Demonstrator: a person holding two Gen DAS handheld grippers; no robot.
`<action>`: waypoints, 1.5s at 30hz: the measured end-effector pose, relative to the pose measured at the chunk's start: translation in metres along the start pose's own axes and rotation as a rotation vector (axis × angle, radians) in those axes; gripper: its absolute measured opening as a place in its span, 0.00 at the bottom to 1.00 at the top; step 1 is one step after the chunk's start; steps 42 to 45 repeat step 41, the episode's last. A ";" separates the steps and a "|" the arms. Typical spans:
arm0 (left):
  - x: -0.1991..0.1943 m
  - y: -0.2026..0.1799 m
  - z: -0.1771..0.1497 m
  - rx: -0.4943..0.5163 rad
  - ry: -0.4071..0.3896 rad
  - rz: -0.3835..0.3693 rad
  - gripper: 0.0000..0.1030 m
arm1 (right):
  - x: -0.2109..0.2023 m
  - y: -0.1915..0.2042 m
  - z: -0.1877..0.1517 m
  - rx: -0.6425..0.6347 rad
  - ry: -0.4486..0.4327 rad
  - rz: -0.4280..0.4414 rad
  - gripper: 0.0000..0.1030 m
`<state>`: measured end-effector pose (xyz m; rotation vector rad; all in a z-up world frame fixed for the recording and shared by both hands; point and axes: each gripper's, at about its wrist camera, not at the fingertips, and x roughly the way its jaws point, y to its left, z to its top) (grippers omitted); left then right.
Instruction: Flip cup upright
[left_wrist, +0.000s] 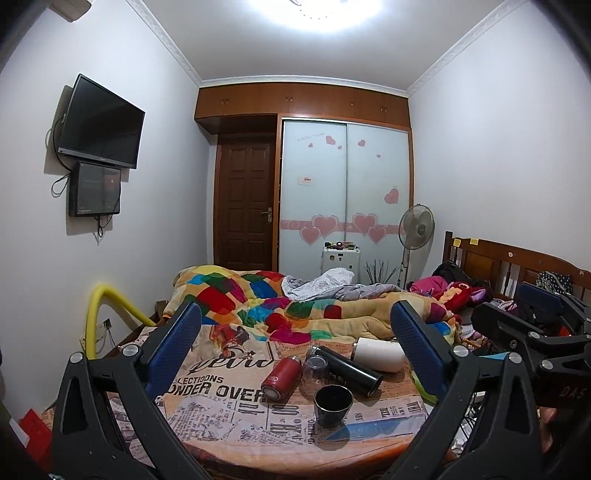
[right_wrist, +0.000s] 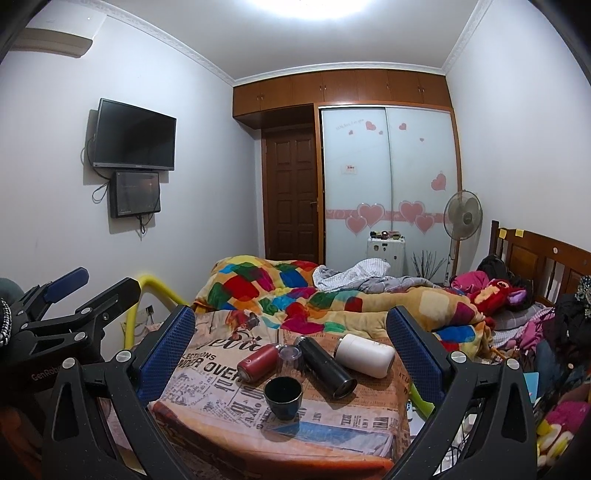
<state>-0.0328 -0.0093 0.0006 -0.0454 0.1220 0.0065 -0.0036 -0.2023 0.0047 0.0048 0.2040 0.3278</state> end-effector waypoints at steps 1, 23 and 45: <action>0.000 0.000 0.000 0.002 0.000 -0.002 1.00 | 0.000 0.000 0.000 0.001 0.001 0.001 1.00; 0.000 -0.001 0.003 -0.003 0.011 -0.024 1.00 | -0.002 -0.003 0.000 0.001 -0.002 0.000 1.00; 0.000 0.010 0.000 -0.016 0.011 -0.010 1.00 | 0.001 -0.001 0.005 -0.004 0.006 0.002 1.00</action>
